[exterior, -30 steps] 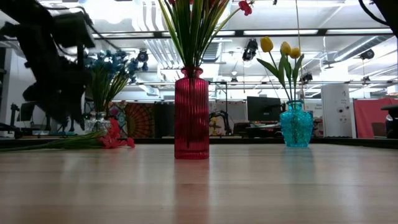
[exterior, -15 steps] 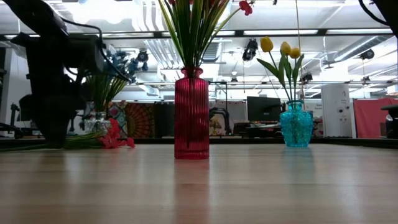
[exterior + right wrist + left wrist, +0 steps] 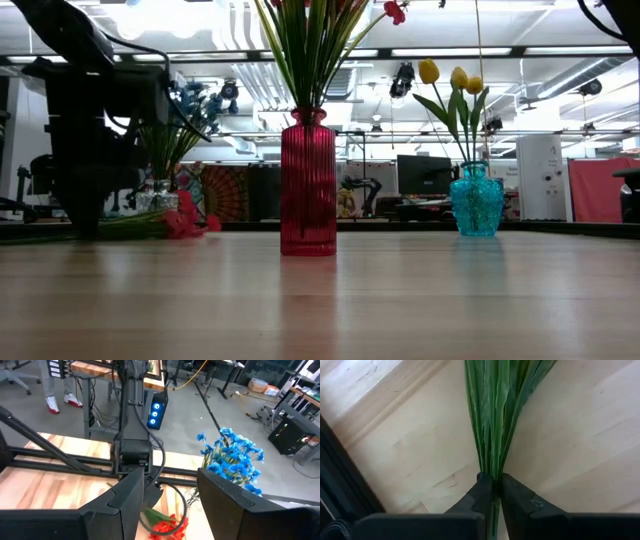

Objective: Sort flowers into vase by color
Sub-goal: Put the red flowers into the red vase

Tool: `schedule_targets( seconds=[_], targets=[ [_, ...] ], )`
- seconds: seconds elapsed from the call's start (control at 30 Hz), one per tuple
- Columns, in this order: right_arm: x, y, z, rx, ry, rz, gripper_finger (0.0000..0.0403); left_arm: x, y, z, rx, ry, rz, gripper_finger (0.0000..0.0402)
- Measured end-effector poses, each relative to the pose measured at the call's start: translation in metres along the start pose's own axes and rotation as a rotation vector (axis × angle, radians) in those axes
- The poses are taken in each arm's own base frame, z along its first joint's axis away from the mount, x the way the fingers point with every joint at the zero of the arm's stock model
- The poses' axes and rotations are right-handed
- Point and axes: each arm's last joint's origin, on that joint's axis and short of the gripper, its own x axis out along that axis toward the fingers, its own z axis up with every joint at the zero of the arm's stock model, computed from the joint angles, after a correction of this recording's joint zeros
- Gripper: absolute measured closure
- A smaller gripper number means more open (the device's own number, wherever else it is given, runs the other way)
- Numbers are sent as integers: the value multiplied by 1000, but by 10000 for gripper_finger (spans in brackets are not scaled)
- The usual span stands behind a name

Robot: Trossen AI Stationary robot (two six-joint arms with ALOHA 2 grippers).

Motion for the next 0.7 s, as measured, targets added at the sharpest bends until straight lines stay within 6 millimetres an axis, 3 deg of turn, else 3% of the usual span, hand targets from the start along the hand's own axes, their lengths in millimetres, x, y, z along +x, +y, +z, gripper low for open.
schedule_targets(
  seconds=[0.43, 0.7],
  targets=[
    [-25, 7, 7, 7, 47, 34, 225, -29, -1, 3, -11, -136, -110, 400],
    [-36, 8, 5, 24, 98, 48, 225, -77, -6, 6, 14, -402, -189, 400]
  ],
)
